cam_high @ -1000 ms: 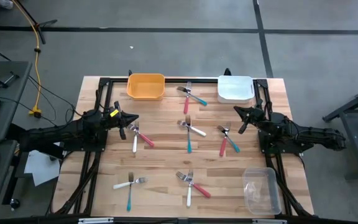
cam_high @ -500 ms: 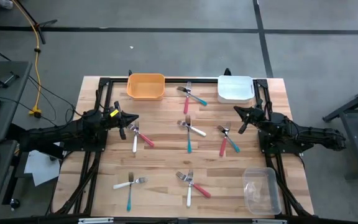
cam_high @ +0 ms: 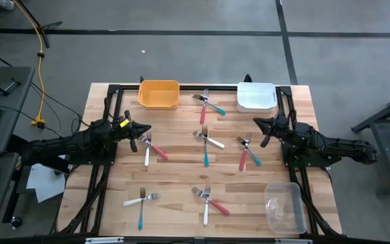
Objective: Sort silverware by color (type)
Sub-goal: Put the top right white fork into the yellow bin
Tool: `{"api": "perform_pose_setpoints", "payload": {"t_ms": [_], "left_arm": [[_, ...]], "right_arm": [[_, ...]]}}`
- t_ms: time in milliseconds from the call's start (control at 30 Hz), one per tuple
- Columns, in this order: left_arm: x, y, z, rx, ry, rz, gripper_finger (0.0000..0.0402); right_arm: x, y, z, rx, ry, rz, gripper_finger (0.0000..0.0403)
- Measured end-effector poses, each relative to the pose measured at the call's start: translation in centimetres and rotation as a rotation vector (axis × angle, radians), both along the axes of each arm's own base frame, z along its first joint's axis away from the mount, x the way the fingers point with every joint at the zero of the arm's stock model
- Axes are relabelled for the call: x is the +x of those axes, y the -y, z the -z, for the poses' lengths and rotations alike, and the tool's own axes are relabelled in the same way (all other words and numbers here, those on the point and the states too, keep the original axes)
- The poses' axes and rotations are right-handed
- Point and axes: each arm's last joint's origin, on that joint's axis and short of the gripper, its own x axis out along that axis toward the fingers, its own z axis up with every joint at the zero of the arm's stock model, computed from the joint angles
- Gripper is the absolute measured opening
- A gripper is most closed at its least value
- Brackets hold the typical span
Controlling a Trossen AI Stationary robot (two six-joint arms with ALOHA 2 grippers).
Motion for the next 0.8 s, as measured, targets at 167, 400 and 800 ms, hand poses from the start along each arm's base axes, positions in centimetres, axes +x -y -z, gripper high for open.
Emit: {"api": "perform_pose_setpoints", "payload": {"t_ms": [167, 400, 800], "left_arm": [[0.0, 0.0, 0.0, 0.000, 0.001, 0.000, 0.0000], [0.0, 0.0, 0.0, 0.000, 0.000, 0.000, 0.0000], [0.0, 0.0, 0.0, 0.000, 0.000, 0.000, 0.0000]], "right_arm": [[0.0, 0.0, -0.5, -0.040, 0.038, 0.000, 0.0001], [-0.2, -0.3, -2.2, -0.034, 0.199, -0.086, 0.0001], [3.3, 0.3, -4.0, 0.078, -0.037, -0.065, 0.0001]]}}
